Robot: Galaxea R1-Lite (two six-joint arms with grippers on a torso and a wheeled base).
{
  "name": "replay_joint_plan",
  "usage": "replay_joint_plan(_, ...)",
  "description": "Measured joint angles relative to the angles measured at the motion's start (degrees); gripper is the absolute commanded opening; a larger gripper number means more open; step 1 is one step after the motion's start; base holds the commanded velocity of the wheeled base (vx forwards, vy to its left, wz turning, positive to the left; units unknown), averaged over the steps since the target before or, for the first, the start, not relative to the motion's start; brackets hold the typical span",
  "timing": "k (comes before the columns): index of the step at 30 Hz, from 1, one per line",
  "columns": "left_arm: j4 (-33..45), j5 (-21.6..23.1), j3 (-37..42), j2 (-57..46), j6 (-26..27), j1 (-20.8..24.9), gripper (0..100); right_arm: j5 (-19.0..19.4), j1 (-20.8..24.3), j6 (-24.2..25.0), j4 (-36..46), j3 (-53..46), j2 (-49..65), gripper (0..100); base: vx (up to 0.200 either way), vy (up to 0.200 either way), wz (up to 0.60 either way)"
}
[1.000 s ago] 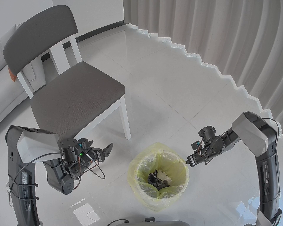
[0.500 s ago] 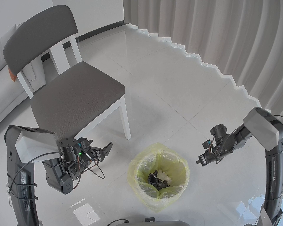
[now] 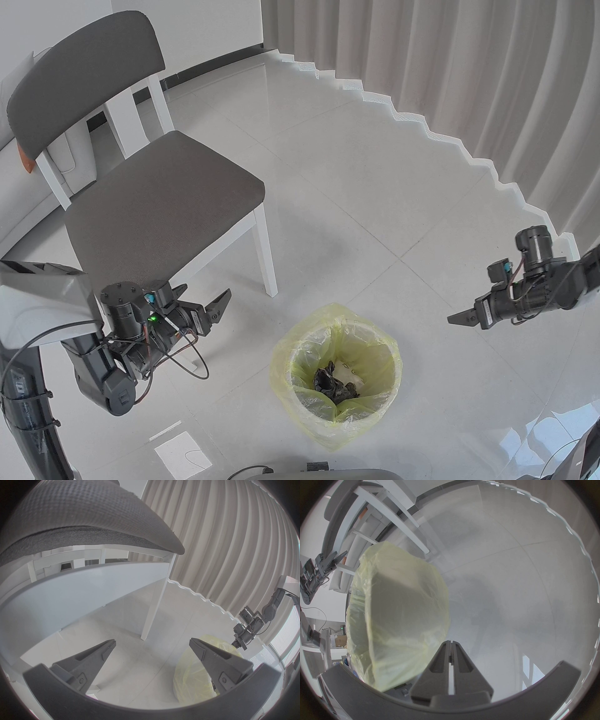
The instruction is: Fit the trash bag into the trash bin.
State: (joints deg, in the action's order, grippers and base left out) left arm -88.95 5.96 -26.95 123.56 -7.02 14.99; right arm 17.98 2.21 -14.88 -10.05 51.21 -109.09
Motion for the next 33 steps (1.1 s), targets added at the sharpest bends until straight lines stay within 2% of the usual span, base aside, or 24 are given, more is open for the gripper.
replay_joint_plan(10,-0.17,0.50,10.20,-14.71,0.21,-0.15,100,-0.74,-0.72,0.71,-1.88,-12.63,31.20,100,0.000,0.000,0.00)
replay_joint_plan(19,2.74,0.50,17.34,-28.77,0.45,-0.17,100,-0.88,-2.73,5.01,2.22,-20.02,57.05,100,0.000,0.000,0.00)
replay_joint_plan(27,15.77,0.50,21.28,-45.79,1.01,-0.12,100,-1.37,-2.84,9.36,9.78,-26.08,79.49,100,0.000,0.000,0.00)
replay_joint_plan(33,30.73,0.71,22.99,-61.83,2.05,-1.08,100,-2.39,-2.58,11.08,8.87,-33.27,90.88,100,0.000,0.000,0.00)
